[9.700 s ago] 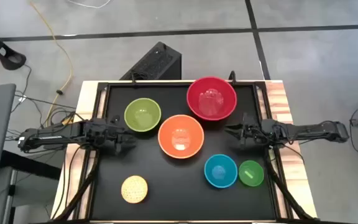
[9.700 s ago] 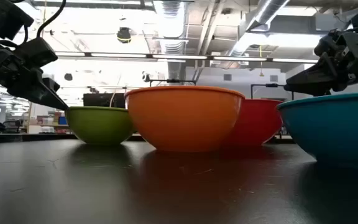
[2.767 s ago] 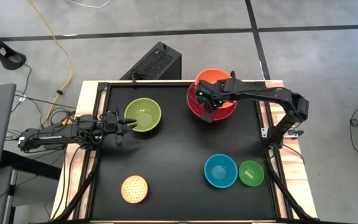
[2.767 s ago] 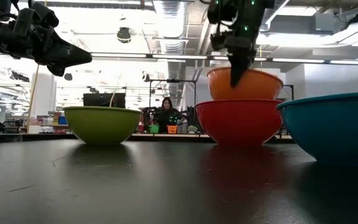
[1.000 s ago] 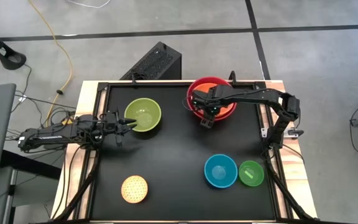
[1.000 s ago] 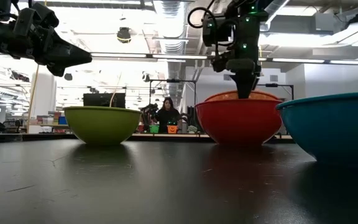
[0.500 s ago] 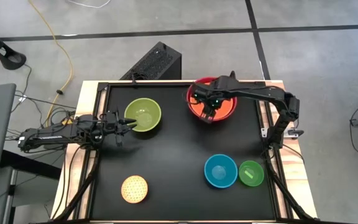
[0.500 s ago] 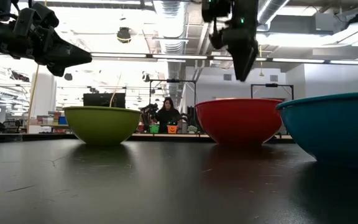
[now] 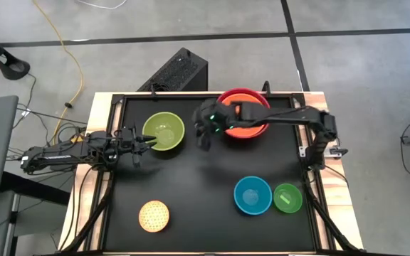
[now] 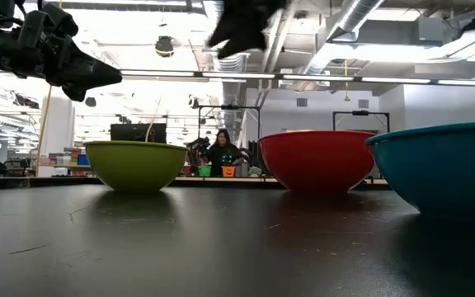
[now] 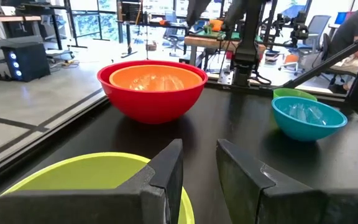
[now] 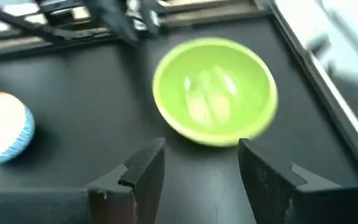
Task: Nest bowls inside each other
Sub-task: Stack the light green bowl on top of the orange bowl
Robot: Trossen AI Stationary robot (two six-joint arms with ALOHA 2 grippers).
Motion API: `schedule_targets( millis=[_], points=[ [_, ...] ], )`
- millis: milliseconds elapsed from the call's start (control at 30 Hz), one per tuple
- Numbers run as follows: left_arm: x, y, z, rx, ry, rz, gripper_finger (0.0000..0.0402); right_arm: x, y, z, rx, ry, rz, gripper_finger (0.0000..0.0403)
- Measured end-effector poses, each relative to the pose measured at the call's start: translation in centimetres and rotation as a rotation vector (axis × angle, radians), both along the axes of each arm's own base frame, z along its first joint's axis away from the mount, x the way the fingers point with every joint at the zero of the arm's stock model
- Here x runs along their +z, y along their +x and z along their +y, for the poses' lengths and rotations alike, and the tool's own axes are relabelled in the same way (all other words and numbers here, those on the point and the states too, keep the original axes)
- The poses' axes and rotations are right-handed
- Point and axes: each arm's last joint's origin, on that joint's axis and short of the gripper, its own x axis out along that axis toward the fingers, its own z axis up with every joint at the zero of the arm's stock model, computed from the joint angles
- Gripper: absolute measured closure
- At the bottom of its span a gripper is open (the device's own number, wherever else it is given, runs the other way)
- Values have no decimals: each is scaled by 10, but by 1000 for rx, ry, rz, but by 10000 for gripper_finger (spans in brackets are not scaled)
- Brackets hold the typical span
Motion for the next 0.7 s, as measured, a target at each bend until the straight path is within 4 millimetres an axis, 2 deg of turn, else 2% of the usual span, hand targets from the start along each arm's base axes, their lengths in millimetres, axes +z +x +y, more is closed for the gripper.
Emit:
schedule_targets(
  millis=[233, 400, 700],
  points=[
    [0, 0, 0, 1, 0, 0, 315, -56, 51, 28, 305, -205, 5, 186],
    [0, 0, 0, 2, 0, 2, 315, -100, 73, 27, 386, -330, 101, 184],
    [0, 0, 0, 4, 2, 5, 315, -123, 98, 6, 396, -485, 180, 180]
  ],
)
